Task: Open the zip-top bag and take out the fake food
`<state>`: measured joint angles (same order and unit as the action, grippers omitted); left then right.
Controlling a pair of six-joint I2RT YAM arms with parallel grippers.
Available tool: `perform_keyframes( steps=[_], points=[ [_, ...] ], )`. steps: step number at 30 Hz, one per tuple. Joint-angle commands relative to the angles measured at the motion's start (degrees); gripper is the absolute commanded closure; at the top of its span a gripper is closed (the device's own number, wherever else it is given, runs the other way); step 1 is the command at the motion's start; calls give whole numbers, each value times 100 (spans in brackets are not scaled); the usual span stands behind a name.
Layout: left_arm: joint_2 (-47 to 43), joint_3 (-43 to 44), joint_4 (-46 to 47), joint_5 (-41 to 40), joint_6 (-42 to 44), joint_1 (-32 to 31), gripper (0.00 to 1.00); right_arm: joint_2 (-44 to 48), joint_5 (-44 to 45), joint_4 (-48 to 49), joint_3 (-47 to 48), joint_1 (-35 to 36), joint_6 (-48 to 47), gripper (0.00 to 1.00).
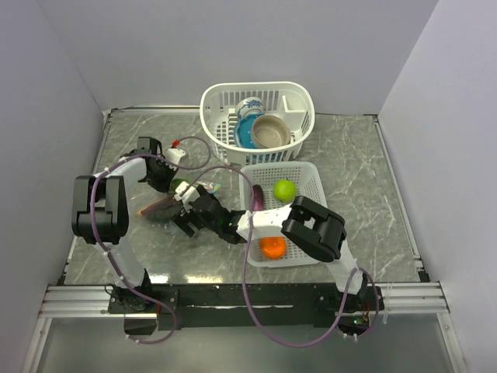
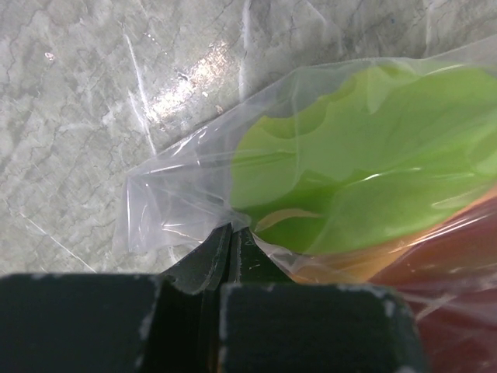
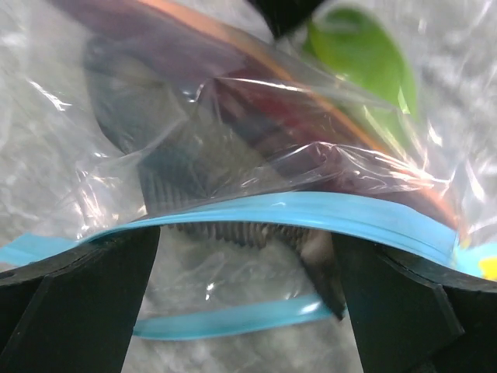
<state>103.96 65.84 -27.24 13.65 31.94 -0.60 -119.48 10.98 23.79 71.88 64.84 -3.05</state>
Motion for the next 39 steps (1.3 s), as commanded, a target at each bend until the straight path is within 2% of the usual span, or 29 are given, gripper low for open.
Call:
perform_keyframes(
  steps=[1,9,17,23,27,28,29,32,33,39],
  points=[
    [-140,25,-167,226,66,7,99,-224,-315,644,299,-41,-433,0],
    [-262,113,-299,296,128,7,99,-813,-1081,108,1030,-156,-39,0],
    [-377,87,-703,1016,119,-80,99,-1024,-2099,-331,1461,-410,849,0],
    [-342,104,-747,1043,75,-37,99,-858,-2302,-410,1066,-490,964,26],
    [-245,200,-721,1087,-21,51,99,-402,-2189,-367,574,-490,955,46],
    [-219,227,-721,1087,-30,182,99,-314,-2119,-323,329,-490,929,48],
    [-192,279,-721,1105,-39,209,99,-243,-2118,-288,214,-472,903,47],
    [-183,324,-791,1166,-65,280,99,-137,-1820,-164,-24,-376,736,7],
    [-218,306,-782,1158,-65,271,99,-154,-1741,-121,-25,-349,683,0],
    [-350,262,-861,1158,40,271,99,-409,-1283,-155,300,-305,446,0]
  ],
)
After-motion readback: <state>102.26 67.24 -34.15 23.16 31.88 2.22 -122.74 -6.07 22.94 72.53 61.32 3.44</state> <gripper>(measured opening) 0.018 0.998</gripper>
